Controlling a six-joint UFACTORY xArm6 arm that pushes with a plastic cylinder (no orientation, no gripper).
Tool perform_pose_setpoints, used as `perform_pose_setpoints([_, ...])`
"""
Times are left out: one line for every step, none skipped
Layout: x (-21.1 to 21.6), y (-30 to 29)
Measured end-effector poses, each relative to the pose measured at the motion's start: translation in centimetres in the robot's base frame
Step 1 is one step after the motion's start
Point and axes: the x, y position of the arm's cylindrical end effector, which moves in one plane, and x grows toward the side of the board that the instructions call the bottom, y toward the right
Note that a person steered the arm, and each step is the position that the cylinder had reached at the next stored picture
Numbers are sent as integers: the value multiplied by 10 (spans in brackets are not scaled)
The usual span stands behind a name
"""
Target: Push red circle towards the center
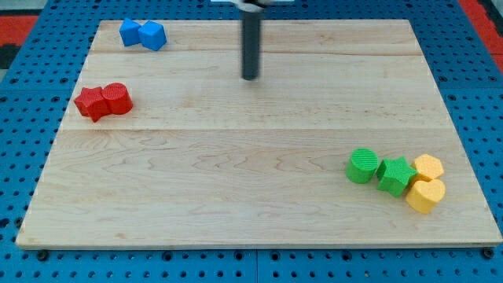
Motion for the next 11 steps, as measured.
perform_pose_setpoints([-7,-99])
perform_pose_setpoints([-7,-186])
perform_pose_setpoints([37,-205])
perform_pose_setpoints([97,-180])
perform_pose_setpoints([118,-122])
perform_pose_setpoints([109,-131])
perform_pose_setpoints([86,-160])
perform_pose_setpoints([91,-116])
perform_pose_setpoints([98,-59])
perform_pose_setpoints([98,-46])
perform_pose_setpoints([91,-50])
